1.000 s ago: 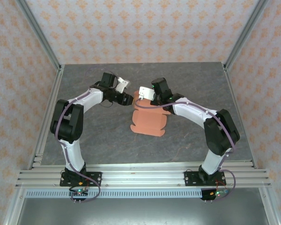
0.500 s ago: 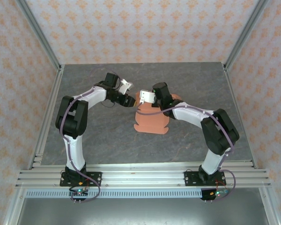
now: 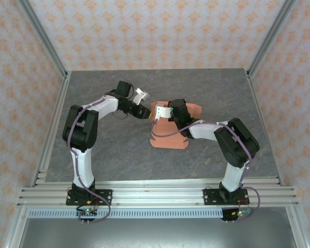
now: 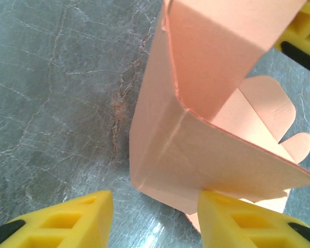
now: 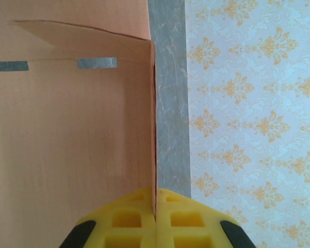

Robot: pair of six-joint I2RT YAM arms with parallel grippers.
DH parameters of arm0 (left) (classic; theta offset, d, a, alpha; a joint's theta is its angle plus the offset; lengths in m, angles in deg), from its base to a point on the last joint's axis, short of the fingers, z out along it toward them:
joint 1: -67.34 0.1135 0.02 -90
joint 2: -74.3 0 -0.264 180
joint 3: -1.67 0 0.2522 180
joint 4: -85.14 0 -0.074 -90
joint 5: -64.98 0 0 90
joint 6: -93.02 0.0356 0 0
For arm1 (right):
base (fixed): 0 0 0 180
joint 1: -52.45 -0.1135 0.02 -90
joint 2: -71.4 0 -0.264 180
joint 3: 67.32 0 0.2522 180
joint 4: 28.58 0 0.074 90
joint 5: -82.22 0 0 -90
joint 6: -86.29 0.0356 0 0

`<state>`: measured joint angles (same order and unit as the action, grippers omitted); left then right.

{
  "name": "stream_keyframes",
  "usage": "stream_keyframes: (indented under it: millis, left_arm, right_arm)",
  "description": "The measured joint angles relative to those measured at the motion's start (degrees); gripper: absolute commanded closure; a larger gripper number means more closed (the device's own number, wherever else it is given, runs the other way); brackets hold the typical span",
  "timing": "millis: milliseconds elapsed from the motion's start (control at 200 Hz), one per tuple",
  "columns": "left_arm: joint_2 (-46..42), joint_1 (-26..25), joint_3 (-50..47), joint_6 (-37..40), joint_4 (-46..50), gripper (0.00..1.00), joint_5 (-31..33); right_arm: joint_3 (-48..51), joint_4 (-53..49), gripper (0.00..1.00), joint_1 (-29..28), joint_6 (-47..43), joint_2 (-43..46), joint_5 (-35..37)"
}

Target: Fold the paper box

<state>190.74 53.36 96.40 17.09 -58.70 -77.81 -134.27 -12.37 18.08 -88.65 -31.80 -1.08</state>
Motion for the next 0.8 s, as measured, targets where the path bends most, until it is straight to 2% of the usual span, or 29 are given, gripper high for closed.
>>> stream_keyframes:
  millis: [801]
  left_arm:
    - [1.46, -1.05, 0.74, 0.83, -1.01, 0.57, -3.15]
  right_arm:
    - [0.39, 2.67, 1.0, -0.35, 0.07, -0.24, 0.85]
